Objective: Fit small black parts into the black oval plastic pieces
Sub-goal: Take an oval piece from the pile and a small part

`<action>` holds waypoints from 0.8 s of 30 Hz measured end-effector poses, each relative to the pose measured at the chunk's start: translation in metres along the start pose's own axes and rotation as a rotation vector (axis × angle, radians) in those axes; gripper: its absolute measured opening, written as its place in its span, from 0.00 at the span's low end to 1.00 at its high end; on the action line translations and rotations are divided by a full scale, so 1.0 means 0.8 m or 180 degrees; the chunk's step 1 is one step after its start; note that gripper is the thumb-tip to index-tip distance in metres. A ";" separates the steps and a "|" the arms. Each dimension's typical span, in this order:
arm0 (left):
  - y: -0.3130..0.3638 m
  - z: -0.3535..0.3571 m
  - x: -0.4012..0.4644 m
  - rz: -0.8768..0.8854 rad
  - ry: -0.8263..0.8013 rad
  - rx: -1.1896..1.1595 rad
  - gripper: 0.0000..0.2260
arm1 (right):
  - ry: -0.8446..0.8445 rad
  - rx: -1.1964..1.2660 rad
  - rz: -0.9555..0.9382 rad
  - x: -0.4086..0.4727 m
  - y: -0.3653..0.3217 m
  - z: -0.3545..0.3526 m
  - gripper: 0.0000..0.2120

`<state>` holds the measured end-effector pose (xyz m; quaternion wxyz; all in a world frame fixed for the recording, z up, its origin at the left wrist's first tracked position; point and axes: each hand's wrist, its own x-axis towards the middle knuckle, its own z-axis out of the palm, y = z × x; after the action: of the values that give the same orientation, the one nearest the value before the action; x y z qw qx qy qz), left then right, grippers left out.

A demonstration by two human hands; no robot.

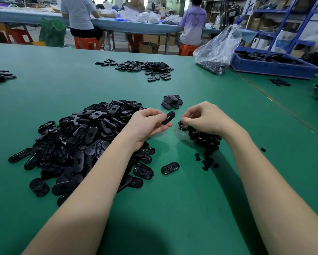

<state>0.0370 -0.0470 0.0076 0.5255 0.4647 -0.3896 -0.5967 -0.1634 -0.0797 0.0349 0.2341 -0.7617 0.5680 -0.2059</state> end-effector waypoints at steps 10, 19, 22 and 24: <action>0.002 0.001 -0.002 0.0040 -0.0187 0.0599 0.09 | -0.0077 0.0718 -0.0141 -0.005 -0.014 0.001 0.07; 0.002 0.002 -0.005 0.0173 -0.0286 0.0401 0.14 | 0.0164 0.0784 -0.0092 -0.004 -0.015 0.004 0.04; 0.002 0.001 -0.005 0.0153 -0.0191 0.0279 0.12 | 0.0226 0.0817 -0.0074 -0.006 -0.018 0.004 0.03; 0.001 0.001 -0.003 0.0170 -0.0128 0.0279 0.11 | 0.0290 0.0806 -0.0065 -0.006 -0.020 0.003 0.04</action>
<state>0.0369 -0.0445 0.0091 0.5125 0.4646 -0.4382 -0.5740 -0.1514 -0.0708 0.0423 0.3003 -0.7217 0.5397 -0.3126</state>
